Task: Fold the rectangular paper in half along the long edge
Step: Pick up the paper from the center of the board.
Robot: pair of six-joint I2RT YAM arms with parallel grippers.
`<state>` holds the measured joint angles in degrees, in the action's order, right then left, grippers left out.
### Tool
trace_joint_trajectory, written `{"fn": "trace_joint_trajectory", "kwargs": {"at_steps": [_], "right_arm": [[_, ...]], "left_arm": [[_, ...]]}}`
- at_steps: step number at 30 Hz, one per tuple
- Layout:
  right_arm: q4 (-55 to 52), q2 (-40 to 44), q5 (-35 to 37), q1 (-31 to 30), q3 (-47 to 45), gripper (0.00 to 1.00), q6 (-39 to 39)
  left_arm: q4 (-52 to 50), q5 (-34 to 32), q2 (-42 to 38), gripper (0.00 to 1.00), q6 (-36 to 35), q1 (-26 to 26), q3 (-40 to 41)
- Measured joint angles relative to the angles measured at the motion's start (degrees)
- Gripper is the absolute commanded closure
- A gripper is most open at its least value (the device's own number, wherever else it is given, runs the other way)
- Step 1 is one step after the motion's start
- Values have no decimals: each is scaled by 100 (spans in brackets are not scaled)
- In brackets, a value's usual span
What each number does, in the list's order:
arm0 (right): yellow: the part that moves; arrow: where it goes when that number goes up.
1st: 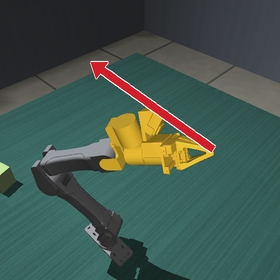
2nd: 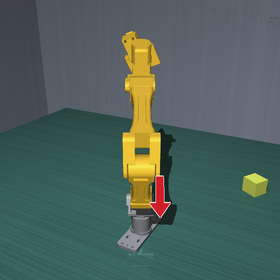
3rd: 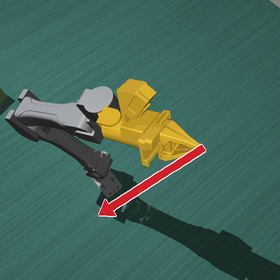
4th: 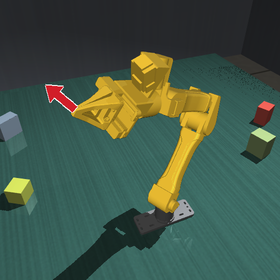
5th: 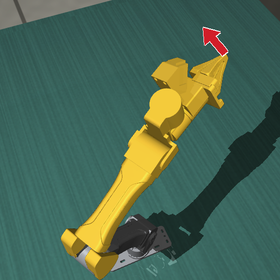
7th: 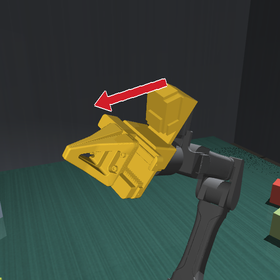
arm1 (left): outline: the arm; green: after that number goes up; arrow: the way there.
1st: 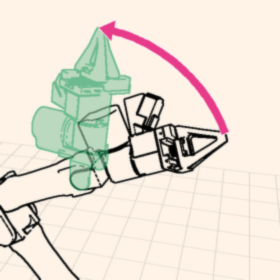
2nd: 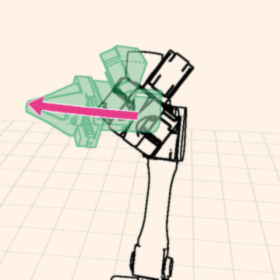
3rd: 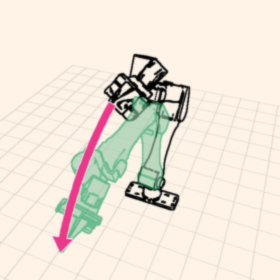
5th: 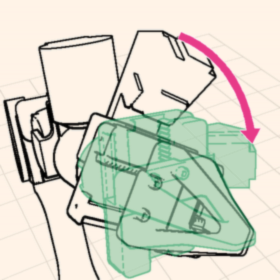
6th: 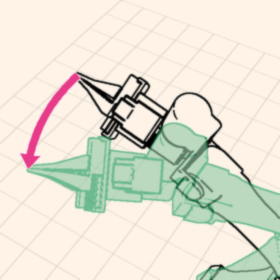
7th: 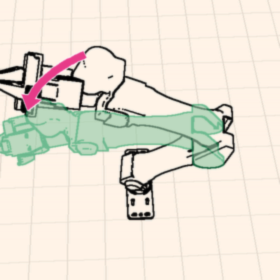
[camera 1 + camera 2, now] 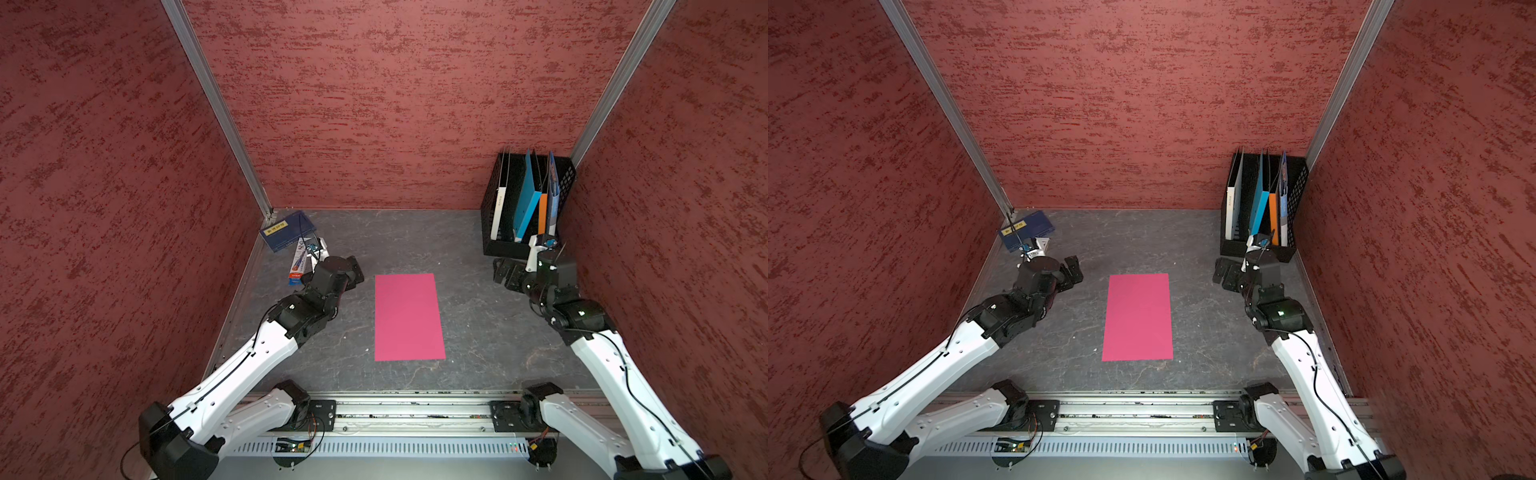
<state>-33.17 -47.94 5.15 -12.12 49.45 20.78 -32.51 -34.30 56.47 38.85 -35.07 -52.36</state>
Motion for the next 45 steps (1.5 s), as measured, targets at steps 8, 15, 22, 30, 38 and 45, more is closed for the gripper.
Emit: {"fn": "trace_joint_trajectory", "kwargs": {"at_steps": [8, 15, 22, 30, 38, 45], "right_arm": [[-496, -1331, 28, -422, 1224, 1, 26], [-776, -2074, 1091, -1209, 1169, 1, 72], [-586, -1025, 1954, -1176, -214, 1, 743], [249, -2059, 1338, -1655, 42, 1, 402], [-175, -2273, 1154, -2490, 205, 5, 977], [-940, -2822, 1084, -2933, 260, 26, 1650]], "left_arm": [[42, 1025, -66, 0, 28, 247, 262], [-398, 1152, 1816, 0, -61, 160, -750], [-354, 1635, 2225, 0, -118, 428, -798], [-98, 2780, 1849, 0, 63, 846, -389], [-208, 3823, 1008, 1, 671, 343, 431], [-219, 4614, 839, 1, 874, 313, 931]]}}
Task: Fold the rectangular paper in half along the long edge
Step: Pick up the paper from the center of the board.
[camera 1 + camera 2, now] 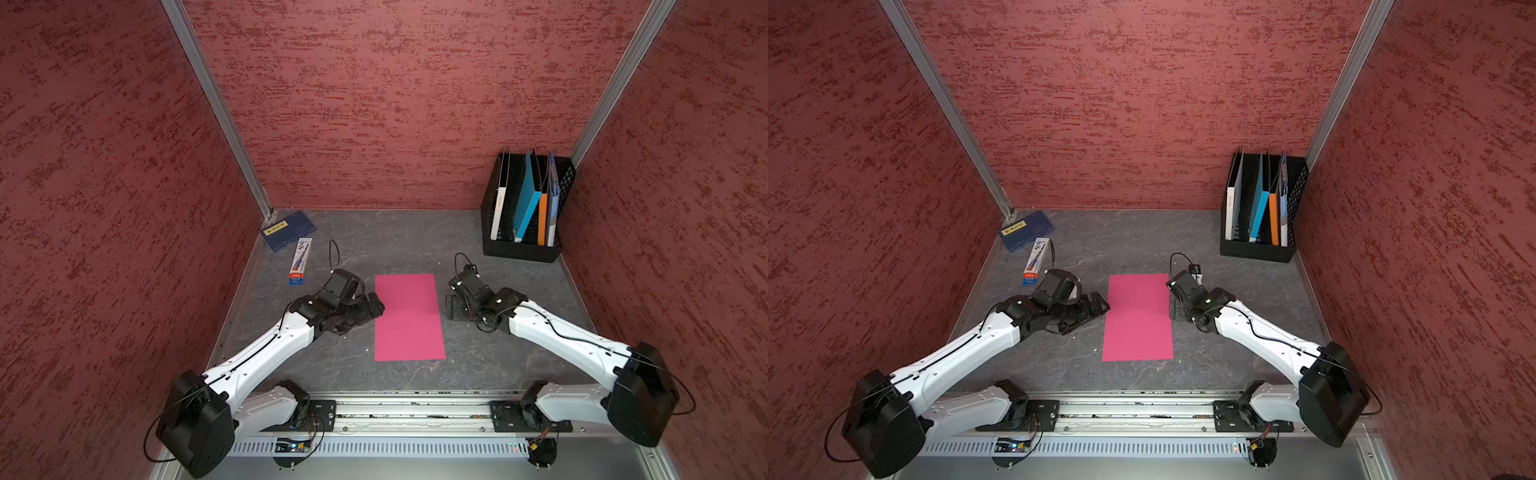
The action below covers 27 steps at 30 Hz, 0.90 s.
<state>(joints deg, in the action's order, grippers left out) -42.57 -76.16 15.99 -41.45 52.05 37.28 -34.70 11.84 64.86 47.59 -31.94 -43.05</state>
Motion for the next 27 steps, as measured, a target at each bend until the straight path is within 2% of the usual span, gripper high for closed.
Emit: {"fn": "trace_joint_trajectory", "kwargs": {"at_steps": [1, 3, 7, 10, 13, 18, 27], "right_arm": [[-87, -122, -28, -48, 13, 30, 98], [-155, -282, -177, -101, 9, 30, 251], [136, -254, -588, -199, -240, 24, 487], [426, -149, -846, -223, -516, 19, 542], [763, -98, -1154, -223, -691, 12, 525], [1239, -98, -1591, -221, -723, 2, 422], [1552, -197, -2164, 72, -791, 1, 170]], "left_arm": [[52, 118, 17, 1, 0, 0, 92], [197, 323, 120, 1, -4, 9, 251], [538, 684, 402, 3, -101, 59, 472], [938, 1010, 522, 16, -179, 258, 584], [1436, 1338, 761, 20, -240, 518, 706], [1810, 1598, 1355, 20, -433, 693, 706], [1467, 1480, 1770, 19, -820, 734, 236]]}}
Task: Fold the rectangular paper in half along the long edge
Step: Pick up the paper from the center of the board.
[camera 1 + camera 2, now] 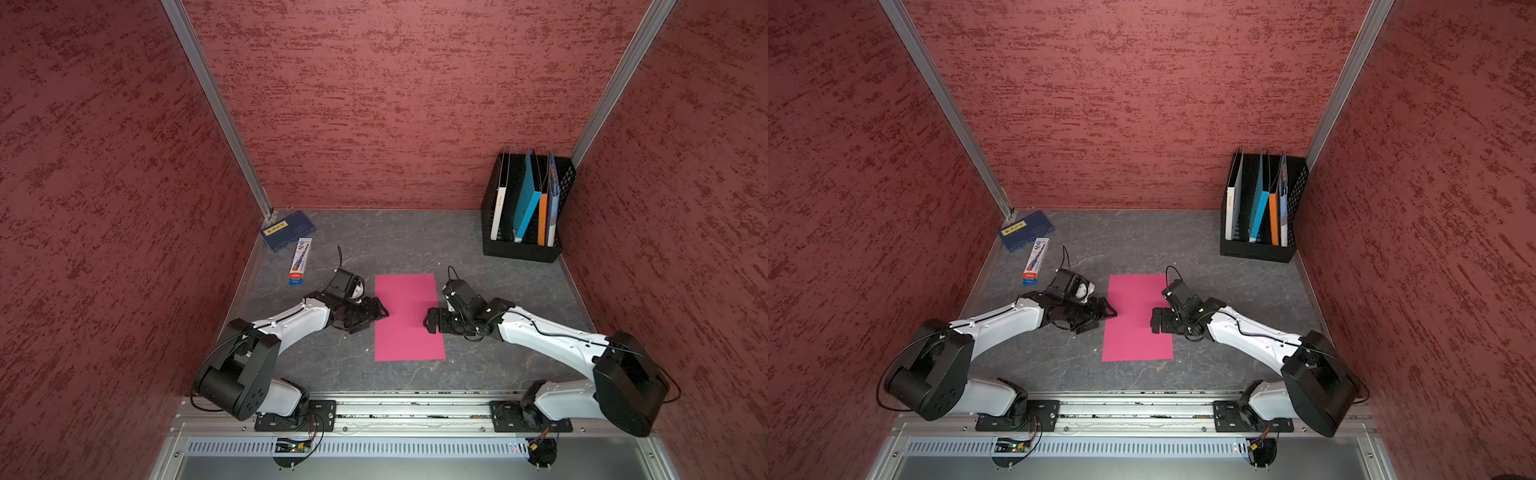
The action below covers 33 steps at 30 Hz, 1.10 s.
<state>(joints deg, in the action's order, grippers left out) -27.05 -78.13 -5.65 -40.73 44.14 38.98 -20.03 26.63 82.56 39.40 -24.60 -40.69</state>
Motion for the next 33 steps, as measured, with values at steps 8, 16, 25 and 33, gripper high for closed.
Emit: {"fn": "trace_joint_trajectory", "kwargs": {"at_steps": [8, 16, 25, 33], "right_arm": [[323, -48, -553, 579, -317, 1, -144], [621, -254, -914, 758, -343, 1, -216], [1023, -664, -1220, 820, -330, 1, -223], [1233, -846, -1327, 833, -229, 1, -264]], "left_arm": [[-656, -601, 85, 58, -363, -17, -240], [-896, -874, 411, 100, -487, -22, -247], [-693, -850, 680, 100, -498, -20, -269], [-278, -579, 977, 100, -487, -22, -402]]}}
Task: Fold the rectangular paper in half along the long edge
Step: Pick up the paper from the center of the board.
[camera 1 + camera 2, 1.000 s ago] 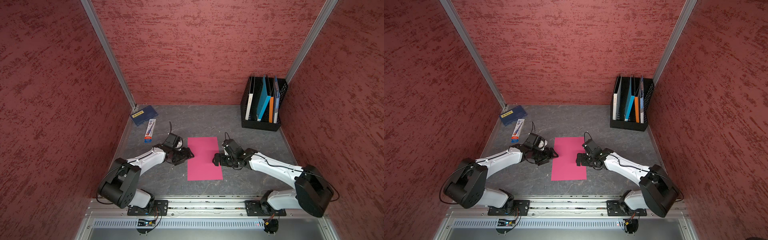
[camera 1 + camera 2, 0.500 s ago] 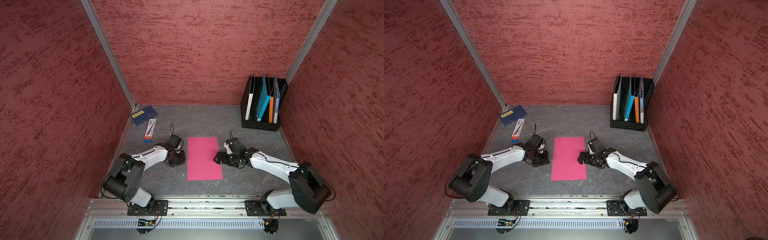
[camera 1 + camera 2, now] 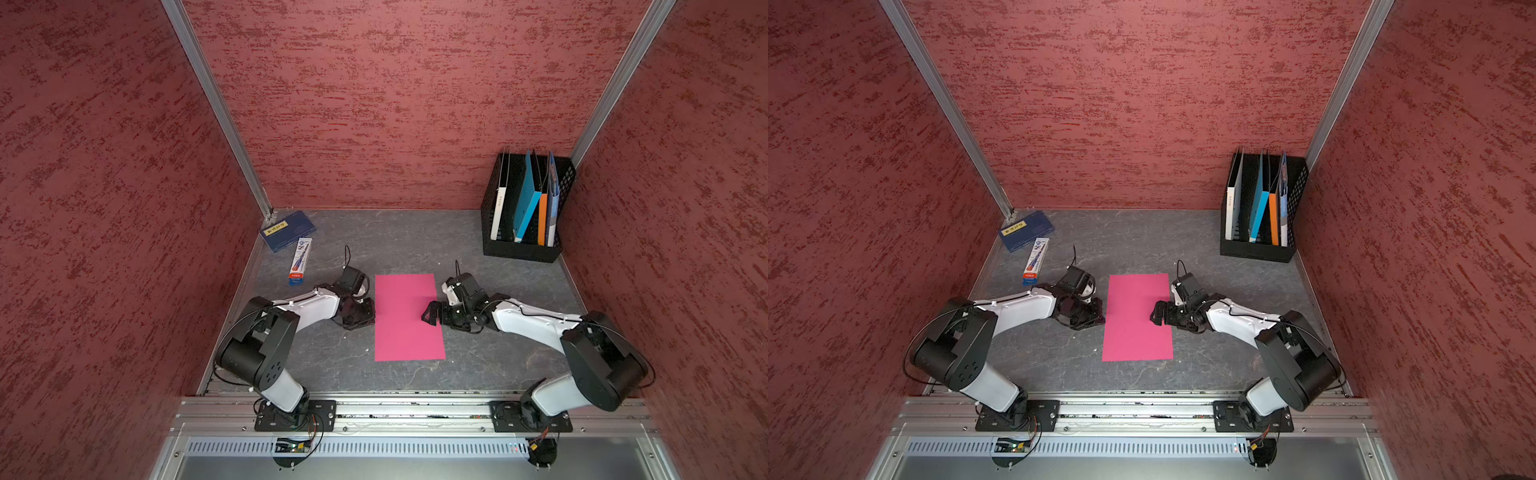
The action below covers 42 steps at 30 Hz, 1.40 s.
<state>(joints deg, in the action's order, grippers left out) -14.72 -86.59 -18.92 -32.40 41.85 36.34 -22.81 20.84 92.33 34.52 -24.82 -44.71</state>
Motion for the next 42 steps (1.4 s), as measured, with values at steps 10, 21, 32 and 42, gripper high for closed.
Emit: {"fn": "trace_joint_trajectory", "kwargs": {"at_steps": [10, 21, 32, 42], "right_arm": [[-293, -24, -149, 0, 431, 1, -251], [-358, -492, -149, 0, 577, 1, -334], [35, -649, -238, 0, 616, 1, -313], [586, -750, -485, 0, 529, 1, -184]], "left_arm": [[293, 144, 133, 100, 17, -17, -26], [413, 229, 227, 100, 17, -22, -72], [584, 339, 313, 100, 42, -22, -81], [640, 389, 380, 100, 57, -22, -129]]}}
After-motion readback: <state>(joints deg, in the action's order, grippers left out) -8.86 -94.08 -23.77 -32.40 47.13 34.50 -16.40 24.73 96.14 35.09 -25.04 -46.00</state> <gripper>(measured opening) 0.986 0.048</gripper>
